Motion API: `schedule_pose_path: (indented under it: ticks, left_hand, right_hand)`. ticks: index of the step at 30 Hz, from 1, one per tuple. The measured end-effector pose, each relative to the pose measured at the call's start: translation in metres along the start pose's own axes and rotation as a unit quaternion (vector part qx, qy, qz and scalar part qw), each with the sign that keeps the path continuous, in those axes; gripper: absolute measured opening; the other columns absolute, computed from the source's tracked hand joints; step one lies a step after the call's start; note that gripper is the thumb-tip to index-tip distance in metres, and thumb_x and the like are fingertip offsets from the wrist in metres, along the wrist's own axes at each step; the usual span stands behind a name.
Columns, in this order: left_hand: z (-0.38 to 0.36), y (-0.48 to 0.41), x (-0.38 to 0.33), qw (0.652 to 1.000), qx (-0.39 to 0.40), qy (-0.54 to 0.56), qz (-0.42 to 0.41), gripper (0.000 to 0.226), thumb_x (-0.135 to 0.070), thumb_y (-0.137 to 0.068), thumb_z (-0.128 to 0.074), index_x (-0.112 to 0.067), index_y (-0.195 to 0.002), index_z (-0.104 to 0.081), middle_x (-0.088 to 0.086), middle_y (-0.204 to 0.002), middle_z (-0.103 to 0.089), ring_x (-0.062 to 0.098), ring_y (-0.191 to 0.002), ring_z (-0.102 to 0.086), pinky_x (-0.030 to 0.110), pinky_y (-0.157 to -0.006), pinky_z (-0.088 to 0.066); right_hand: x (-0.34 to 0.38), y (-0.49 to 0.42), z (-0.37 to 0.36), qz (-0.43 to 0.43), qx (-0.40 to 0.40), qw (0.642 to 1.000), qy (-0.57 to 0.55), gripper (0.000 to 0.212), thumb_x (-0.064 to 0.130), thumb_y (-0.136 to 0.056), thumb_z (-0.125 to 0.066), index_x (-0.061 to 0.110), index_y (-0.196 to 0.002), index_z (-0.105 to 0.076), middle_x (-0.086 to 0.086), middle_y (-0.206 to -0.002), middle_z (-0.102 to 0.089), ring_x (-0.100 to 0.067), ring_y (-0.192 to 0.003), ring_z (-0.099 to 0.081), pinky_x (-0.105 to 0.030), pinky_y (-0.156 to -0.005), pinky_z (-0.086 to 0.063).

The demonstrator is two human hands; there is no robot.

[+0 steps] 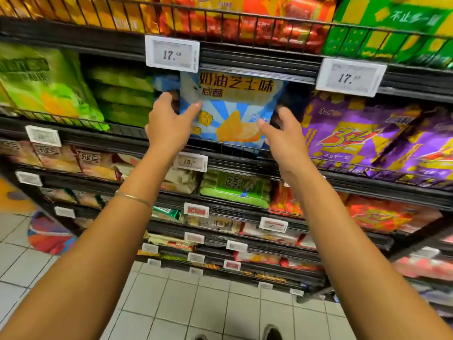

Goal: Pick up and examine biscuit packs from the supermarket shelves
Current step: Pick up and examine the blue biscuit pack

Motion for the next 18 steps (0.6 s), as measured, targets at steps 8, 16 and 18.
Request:
schedule_pose_path:
  ticks: [8, 16, 18]
  left_hand:
    - [-0.002, -0.011, 0.004, 0.996, 0.000, 0.084, -0.026, 0.048, -0.058, -0.083, -0.070, -0.023, -0.116, -0.066, -0.002, -0.113, -0.072, 0.014, -0.102, -0.069, 0.044, -0.089, -0.060]
    - [0.024, -0.003, 0.012, 0.992, -0.003, 0.119, -0.043, 0.047, -0.059, -0.090, -0.066, -0.014, -0.075, -0.064, -0.004, -0.069, -0.054, 0.003, -0.061, -0.046, 0.024, -0.057, -0.040]
    - [0.029, 0.013, 0.018, 0.986, 0.040, 0.161, -0.012, 0.030, -0.048, -0.095, -0.068, -0.022, -0.080, -0.063, -0.008, -0.075, -0.060, 0.000, -0.063, -0.054, 0.020, -0.059, -0.046]
  right_hand:
    - [0.013, -0.014, -0.005, -0.011, -0.072, 0.997, -0.034, 0.045, 0.018, -0.101, -0.065, 0.004, -0.142, -0.055, -0.013, -0.146, -0.057, -0.026, -0.135, -0.055, -0.044, -0.114, -0.045]
    - [0.015, 0.022, -0.017, -0.021, -0.047, 0.981, -0.188, 0.033, 0.013, -0.099, -0.064, 0.000, -0.127, -0.055, -0.013, -0.107, -0.069, -0.020, -0.092, -0.067, -0.037, -0.082, -0.055]
    - [0.014, 0.035, -0.021, -0.038, -0.029, 0.973, -0.226, 0.040, 0.004, -0.100, -0.059, -0.005, -0.138, -0.049, -0.024, -0.124, -0.068, -0.027, -0.100, -0.068, -0.044, -0.089, -0.057]
Point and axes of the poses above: each hand's wrist, its own y-axis away from the middle knuckle, its own z-axis out of the back of the hand, x = y × z, the point moved 2 cm from there along -y, towards the middle knuckle
